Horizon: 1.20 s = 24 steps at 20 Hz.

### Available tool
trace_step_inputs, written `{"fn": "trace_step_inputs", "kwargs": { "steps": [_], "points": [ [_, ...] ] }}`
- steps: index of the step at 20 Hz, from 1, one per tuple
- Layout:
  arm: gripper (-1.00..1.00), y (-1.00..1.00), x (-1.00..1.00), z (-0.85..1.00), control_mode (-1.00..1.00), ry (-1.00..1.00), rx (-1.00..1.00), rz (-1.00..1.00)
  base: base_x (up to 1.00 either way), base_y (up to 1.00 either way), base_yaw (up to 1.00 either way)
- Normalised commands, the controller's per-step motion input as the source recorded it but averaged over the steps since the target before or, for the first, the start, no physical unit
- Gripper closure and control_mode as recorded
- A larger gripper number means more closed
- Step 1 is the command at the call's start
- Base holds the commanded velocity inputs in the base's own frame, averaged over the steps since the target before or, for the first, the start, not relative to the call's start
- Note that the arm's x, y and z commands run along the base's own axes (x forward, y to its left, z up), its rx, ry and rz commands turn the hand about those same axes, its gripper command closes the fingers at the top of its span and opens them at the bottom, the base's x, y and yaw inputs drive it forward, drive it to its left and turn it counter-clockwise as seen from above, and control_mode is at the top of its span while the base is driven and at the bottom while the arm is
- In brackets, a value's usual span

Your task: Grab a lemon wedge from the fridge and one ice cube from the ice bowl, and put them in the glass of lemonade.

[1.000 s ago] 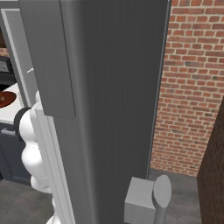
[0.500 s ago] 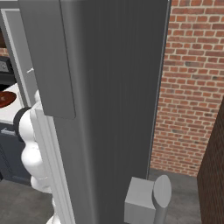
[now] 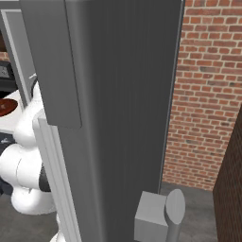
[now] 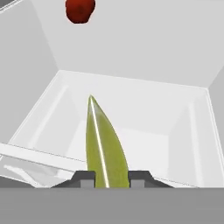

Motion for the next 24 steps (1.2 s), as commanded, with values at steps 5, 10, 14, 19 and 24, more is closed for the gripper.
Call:
{"fn": "trace_step_inputs", "kwargs": {
  "steps": [5, 10, 14, 19, 24],
  "points": [
    [1.00, 0.45, -1.00, -0.11, -1.00, 0.00, -0.04, -0.01, 0.00, 0.00, 0.00],
    [1.00, 0.01, -1.00, -0.04, -1.00, 0.00, 0.00, -0.12, 0.00, 0.00, 0.00],
    [1.00, -0.06, -1.00, 0.00, -1.00, -0.03, 0.00, -0.11, 0.00, 0.00, 0.00],
    [1.00, -0.08, -1.00, 0.00, -1.00, -0.02, 0.00, -0.09, 0.00, 0.00, 0.00],
    [1.00, 0.00, -1.00, -0.15, -1.00, 0.00, 0.00, -0.06, 0.00, 0.00, 0.00]
  ]
}}
